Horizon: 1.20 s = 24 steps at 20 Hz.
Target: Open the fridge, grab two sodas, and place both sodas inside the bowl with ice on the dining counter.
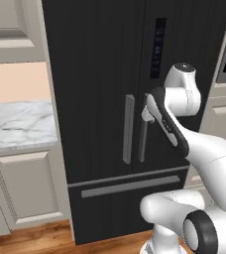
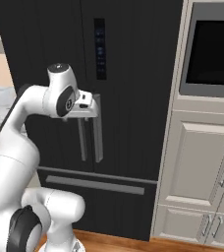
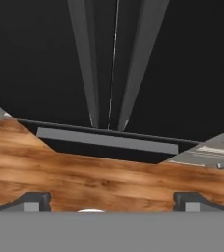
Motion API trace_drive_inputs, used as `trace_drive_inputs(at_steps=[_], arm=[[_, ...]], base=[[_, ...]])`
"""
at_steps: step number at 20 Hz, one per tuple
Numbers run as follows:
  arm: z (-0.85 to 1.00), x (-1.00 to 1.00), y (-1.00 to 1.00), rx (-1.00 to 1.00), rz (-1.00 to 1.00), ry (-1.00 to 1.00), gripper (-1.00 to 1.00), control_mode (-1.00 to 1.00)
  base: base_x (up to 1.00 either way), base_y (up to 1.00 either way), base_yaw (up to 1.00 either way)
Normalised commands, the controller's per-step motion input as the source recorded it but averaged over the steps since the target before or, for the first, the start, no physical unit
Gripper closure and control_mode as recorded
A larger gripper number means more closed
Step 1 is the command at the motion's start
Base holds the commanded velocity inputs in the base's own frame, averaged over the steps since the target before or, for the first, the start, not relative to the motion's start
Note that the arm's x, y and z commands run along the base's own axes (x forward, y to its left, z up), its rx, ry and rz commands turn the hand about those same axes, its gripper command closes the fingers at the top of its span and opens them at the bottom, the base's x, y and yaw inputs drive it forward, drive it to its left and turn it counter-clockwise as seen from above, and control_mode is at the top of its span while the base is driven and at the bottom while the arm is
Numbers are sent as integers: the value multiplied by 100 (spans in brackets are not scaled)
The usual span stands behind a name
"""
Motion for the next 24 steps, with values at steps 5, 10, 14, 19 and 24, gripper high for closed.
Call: trace_drive_inputs(at_steps=[5, 10, 14, 19, 24], arm=[[-41, 57, -11, -2, 1, -13, -100, -100], [-36, 52, -3, 0, 0, -14, -100, -100], [-23, 0, 7, -11, 0, -23, -100, -100], [-13, 2, 0, -10, -1, -21, -100, -100], [-2, 11, 0, 0, 0, -12, -100, -100]], base=[[0, 0, 0], [0, 0, 0], [0, 0, 0], [0, 0, 0], [0, 0, 0]])
